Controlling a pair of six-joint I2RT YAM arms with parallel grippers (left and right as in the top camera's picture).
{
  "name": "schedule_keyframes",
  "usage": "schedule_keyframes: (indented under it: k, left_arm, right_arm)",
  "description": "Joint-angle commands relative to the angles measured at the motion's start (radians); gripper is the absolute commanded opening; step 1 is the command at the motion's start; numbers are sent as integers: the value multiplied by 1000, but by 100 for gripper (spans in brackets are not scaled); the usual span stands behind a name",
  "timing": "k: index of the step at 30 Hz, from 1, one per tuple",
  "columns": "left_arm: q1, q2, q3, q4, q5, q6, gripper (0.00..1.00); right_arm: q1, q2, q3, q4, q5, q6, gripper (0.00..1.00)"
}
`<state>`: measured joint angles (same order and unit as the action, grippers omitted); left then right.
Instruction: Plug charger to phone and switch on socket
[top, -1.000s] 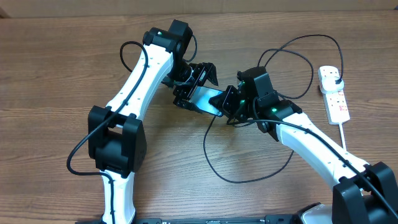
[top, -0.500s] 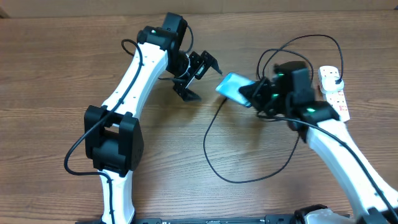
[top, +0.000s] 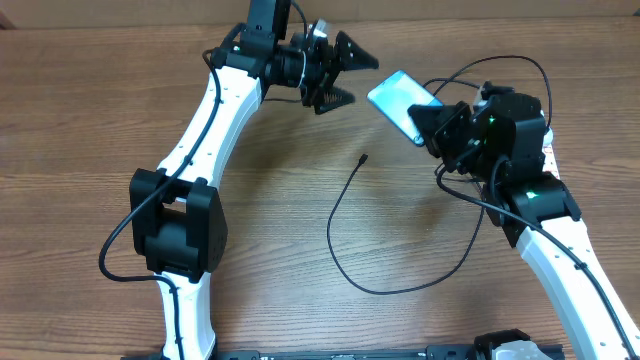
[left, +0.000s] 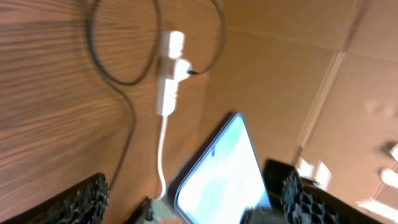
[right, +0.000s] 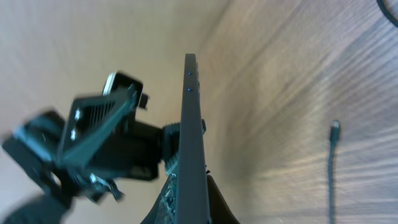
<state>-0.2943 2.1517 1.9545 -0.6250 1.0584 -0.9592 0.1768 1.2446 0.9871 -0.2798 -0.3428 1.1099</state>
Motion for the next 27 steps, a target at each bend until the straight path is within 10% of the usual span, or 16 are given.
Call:
schedule_keyframes:
  k: [1,27]
  left_arm:
    - [3,-1,20,40,87,-118,90]
    - [3,-1,20,188,66,-305,58]
  right_arm:
    - [3,-11,20,63,129,196,4]
    - [165,141,21,359,238,656,4]
